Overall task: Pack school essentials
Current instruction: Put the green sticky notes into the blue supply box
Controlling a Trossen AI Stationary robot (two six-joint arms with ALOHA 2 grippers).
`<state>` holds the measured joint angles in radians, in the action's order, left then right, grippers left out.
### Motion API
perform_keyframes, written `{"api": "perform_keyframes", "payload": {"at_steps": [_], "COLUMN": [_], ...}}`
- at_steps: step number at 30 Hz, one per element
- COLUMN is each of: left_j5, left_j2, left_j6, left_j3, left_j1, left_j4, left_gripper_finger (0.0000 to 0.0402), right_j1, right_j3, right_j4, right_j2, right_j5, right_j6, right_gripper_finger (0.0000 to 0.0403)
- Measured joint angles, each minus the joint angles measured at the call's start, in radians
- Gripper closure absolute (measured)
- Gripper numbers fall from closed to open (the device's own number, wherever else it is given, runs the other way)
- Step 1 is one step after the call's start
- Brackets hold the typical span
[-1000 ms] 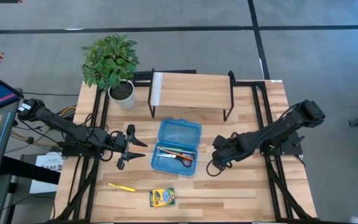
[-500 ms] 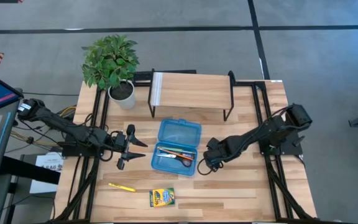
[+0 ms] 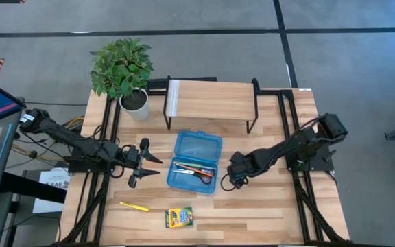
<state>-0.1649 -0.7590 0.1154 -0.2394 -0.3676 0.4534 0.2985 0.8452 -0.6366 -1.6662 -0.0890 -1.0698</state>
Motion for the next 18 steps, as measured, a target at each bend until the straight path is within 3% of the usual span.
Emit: {"api": "perform_keyframes", "payload": {"at_steps": [9, 18], "left_j5": [0.000, -0.004], "left_j2": [0.000, 0.000], "left_j6": [0.001, 0.001], "left_j3": [0.000, 0.000], "left_j1": [0.000, 0.000], "left_j4": [0.001, 0.001], "left_gripper_finger": [0.0228, 0.0228], "right_j1": [0.000, 0.000], "right_j3": [-0.013, -0.009], "right_j4": [0.010, 0.002], "right_j2": [0.005, 0.004], "right_j5": [-0.011, -0.011], "right_j6": [-0.018, -0.030], "right_gripper_finger": [0.0022, 0.0091]}}
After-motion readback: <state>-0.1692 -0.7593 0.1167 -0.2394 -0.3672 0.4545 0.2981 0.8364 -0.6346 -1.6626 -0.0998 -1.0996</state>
